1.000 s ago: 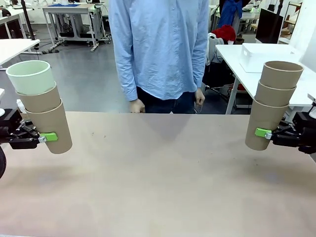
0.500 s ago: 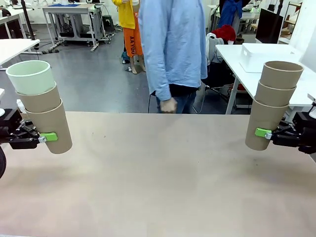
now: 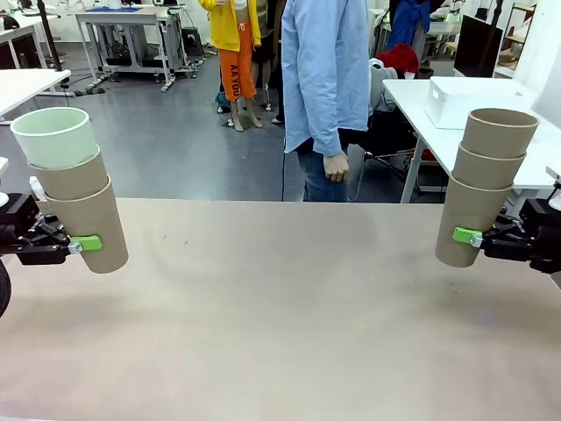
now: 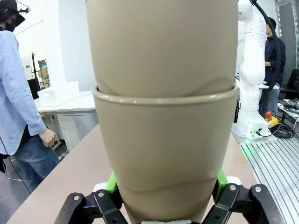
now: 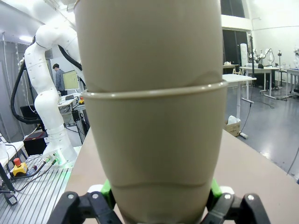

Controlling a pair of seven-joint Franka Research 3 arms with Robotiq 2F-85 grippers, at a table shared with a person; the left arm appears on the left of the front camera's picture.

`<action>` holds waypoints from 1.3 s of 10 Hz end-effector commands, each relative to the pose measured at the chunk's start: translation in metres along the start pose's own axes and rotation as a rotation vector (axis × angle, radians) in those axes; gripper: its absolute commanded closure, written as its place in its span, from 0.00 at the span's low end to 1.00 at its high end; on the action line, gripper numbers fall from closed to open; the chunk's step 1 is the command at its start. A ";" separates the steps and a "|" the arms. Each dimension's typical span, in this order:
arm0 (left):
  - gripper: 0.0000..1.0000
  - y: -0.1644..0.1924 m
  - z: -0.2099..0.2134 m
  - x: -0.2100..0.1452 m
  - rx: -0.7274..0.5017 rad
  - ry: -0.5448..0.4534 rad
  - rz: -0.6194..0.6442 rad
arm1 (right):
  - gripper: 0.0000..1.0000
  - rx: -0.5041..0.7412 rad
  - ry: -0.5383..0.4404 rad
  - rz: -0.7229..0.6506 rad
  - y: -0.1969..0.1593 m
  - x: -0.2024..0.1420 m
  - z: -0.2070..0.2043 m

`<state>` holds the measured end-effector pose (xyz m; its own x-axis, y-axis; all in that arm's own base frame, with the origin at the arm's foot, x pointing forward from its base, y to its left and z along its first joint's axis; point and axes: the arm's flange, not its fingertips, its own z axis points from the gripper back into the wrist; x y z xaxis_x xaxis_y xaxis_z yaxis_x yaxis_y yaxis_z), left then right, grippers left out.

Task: Stack the cups and store them in the basket.
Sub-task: Place the stack of Reusable plastic cups into the Pantry Basket.

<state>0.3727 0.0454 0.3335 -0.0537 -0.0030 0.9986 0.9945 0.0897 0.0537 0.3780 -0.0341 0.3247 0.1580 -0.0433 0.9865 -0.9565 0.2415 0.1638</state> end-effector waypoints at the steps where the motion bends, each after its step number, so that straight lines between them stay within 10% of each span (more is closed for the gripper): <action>1: 0.15 0.000 -0.003 0.005 0.003 -0.009 0.001 | 0.16 -0.006 -0.007 0.007 -0.001 0.005 -0.004; 13: 0.15 0.000 -0.003 0.005 0.003 -0.009 0.001 | 0.16 -0.006 -0.007 0.007 -0.001 0.005 -0.004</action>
<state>0.3727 0.0454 0.3335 -0.0537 -0.0030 0.9986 0.9945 0.0897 0.0537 0.3780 -0.0341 0.3247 0.1580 -0.0433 0.9865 -0.9565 0.2416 0.1638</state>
